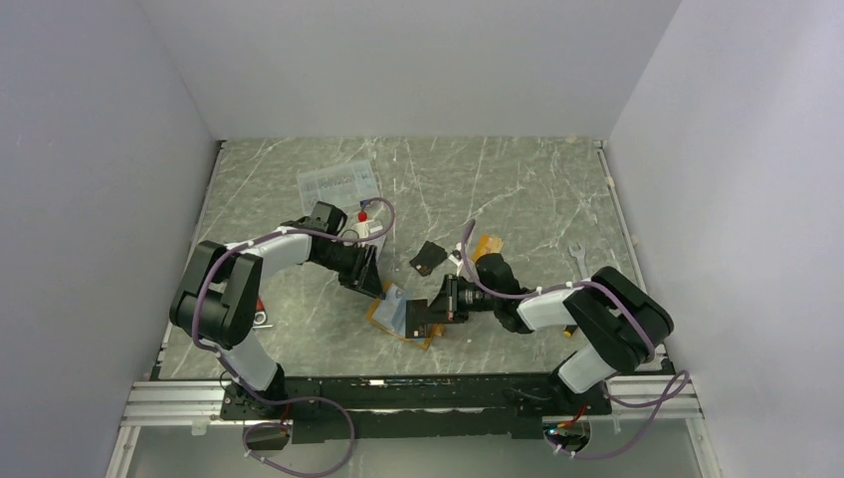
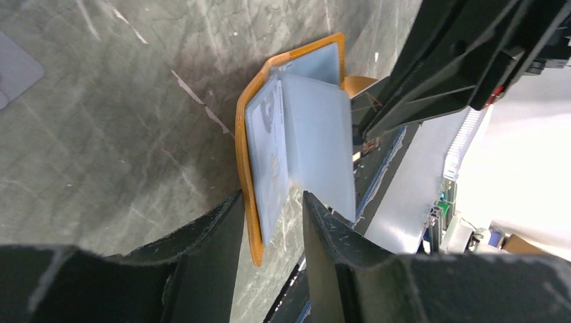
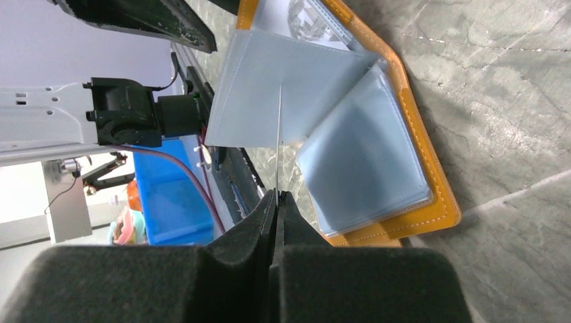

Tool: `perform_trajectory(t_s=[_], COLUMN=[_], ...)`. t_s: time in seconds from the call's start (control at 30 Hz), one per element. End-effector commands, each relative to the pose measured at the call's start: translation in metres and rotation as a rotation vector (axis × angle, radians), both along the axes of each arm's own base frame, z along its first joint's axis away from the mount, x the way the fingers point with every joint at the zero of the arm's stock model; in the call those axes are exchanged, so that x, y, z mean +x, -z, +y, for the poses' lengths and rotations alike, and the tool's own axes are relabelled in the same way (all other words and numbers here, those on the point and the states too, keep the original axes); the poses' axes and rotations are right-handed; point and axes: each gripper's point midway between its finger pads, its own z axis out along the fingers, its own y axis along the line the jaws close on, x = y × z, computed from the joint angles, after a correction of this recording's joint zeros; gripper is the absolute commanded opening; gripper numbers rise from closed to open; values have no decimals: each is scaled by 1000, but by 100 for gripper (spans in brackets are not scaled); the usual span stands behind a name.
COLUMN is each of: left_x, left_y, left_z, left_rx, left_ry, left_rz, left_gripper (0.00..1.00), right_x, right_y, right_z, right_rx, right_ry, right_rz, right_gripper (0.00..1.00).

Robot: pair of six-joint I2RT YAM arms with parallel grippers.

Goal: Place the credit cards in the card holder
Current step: Turn over the card holder at the center of the board, then insert the credit card into the card holder.

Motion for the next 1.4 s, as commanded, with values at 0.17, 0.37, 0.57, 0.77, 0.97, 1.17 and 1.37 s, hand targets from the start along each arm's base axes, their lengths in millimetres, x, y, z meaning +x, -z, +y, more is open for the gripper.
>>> perform_trajectory(t_s=[0.17,0.37,0.57,0.77,0.97,1.17,1.37], left_x=[2,-2,-5,-6,-6,-5,-7], left_y=[-14,-13,-2,12,22,26,28], left_z=[-14,-16,-19,-19,-18,-14,-13], left_rx=[-86,-95,-50,10,45,72,89], left_ry=[42,52,61,49,46,36,37], left_rz=[-3,11,5,10,20,15,9], left_gripper=[43,43,41,36,20,18,20], right_x=[15,15,13,6,-7,-21,-23], right_y=[-17,-12,-6,0,7,14,18], right_z=[23,25,24,17,6,-2,0], right_rx=[82,75,66,63,38,35,52], right_ry=[-26,-27,-20,-14,-17,-30,-40], right_rz=[-65,-54,-43,-26,-4,23,46], right_gripper=[0,0,0,0,0,0,0])
